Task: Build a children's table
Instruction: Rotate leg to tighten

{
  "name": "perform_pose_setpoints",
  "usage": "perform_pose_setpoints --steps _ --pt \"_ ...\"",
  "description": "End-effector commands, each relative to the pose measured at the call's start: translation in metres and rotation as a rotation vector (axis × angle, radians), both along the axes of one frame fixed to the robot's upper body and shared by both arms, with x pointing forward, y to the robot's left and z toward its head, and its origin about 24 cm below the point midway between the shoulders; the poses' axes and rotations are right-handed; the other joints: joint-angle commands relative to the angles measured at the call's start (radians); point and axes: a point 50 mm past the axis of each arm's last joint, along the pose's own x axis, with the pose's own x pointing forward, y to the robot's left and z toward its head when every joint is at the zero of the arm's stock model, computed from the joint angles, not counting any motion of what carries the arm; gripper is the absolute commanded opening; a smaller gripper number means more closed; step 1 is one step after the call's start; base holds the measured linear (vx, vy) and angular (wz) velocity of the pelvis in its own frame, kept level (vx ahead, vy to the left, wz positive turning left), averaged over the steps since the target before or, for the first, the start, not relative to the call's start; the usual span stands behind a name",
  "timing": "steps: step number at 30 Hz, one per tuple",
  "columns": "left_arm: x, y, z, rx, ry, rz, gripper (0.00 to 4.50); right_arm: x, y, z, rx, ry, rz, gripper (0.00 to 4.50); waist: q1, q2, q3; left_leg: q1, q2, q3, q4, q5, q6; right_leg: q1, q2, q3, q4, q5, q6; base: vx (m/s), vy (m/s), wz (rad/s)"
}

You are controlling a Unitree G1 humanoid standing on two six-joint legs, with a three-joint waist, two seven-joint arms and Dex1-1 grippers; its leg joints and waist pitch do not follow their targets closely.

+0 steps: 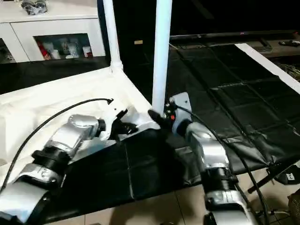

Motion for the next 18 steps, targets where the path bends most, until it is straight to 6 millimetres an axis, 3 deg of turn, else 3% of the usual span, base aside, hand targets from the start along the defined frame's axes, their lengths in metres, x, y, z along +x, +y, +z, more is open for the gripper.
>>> perform_pose_setpoints --steps 1,6,8,10,16,18 --pt "-0.003 -0.014 0.016 -0.029 -0.061 -0.137 0.00 -0.009 0.018 0.000 0.034 0.000 0.178 3.64 0.007 -0.001 -0.072 0.009 0.040 -0.013 -0.065 -0.171 0.066 0.065 -0.067 0.060 -0.069 -0.199 -0.215 0.000 0.000 0.00" --pt "-0.009 0.003 0.016 -0.017 -0.041 -0.270 0.00 -0.015 -0.010 0.007 -0.009 -0.015 0.288 4.10 0.022 0.001 -0.071 0.011 0.042 -0.012 -0.065 -0.177 0.068 0.063 -0.067 0.060 -0.069 -0.209 -0.218 0.000 0.000 0.00" --pt "-0.016 0.012 0.017 -0.009 -0.033 -0.401 0.00 -0.020 -0.023 0.011 -0.040 -0.017 0.381 4.18 0.032 0.002 -0.071 0.015 0.046 -0.011 -0.065 -0.183 0.064 0.060 -0.067 0.060 -0.069 -0.212 -0.218 0.000 0.000 0.00" --pt "-0.019 0.016 0.018 -0.006 -0.015 -0.448 0.00 -0.024 -0.028 0.013 -0.059 -0.024 0.433 4.18 0.050 0.004 -0.073 0.018 0.052 -0.009 -0.066 -0.172 0.061 0.057 -0.067 0.062 -0.060 -0.183 -0.224 0.000 0.000 0.00" --pt "-0.025 0.026 0.018 0.060 0.002 -0.589 0.00 -0.037 -0.038 0.014 -0.045 0.034 0.621 4.18 0.071 0.003 -0.071 0.022 0.052 -0.008 -0.067 -0.204 0.051 0.056 -0.070 0.063 -0.066 -0.223 -0.219 0.000 0.000 0.00" --pt "-0.026 0.028 0.018 0.072 0.009 -0.622 0.00 -0.040 -0.039 0.014 -0.033 0.054 0.664 4.18 0.072 0.002 -0.072 0.016 0.052 -0.010 -0.067 -0.193 0.053 0.059 -0.071 0.062 -0.062 -0.209 -0.220 0.000 0.000 0.00"
